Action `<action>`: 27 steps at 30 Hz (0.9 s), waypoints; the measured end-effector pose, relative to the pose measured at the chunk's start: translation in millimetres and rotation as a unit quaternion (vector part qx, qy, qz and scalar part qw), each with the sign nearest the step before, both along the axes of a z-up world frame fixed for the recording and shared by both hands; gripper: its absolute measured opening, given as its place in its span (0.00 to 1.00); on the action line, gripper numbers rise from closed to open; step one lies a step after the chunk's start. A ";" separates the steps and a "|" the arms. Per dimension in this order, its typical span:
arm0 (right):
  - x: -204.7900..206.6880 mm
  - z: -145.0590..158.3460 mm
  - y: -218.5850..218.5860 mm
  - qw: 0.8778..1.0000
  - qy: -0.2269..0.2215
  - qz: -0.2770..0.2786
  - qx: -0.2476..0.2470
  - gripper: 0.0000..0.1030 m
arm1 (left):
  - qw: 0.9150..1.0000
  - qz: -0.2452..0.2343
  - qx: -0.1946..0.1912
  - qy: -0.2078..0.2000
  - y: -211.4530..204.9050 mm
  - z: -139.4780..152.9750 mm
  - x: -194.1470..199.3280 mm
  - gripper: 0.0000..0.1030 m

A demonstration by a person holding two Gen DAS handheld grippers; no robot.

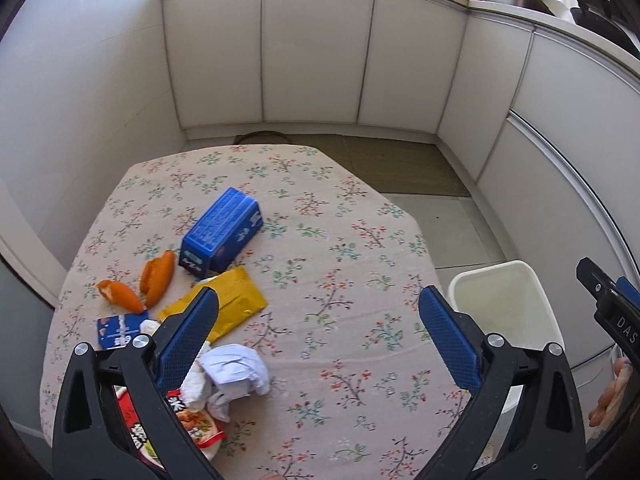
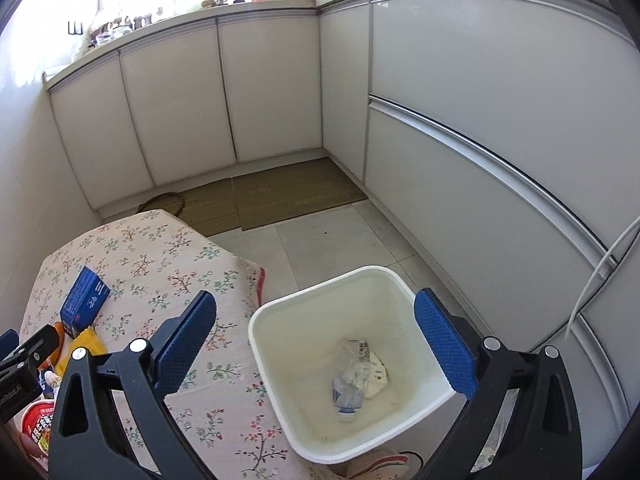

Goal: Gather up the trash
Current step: 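Move both tools back over the table toward the orange peel and blue box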

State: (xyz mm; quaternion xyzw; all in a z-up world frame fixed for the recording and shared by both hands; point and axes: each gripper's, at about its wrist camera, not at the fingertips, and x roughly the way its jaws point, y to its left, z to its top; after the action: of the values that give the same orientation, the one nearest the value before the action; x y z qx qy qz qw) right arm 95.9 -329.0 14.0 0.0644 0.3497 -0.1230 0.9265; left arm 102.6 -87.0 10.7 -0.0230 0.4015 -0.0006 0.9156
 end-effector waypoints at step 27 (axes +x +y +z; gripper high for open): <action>35.3 -25.9 187.9 0.987 0.039 0.156 -0.022 0.94 | 0.973 0.189 -0.100 0.084 223.2 -35.5 4.6 0.93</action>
State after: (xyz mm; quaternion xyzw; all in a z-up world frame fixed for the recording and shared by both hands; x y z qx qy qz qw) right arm 131.2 -141.1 -11.9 -0.0158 0.3884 0.0125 0.9213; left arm 107.2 136.3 -24.8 -0.1893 0.4633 0.1342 0.8553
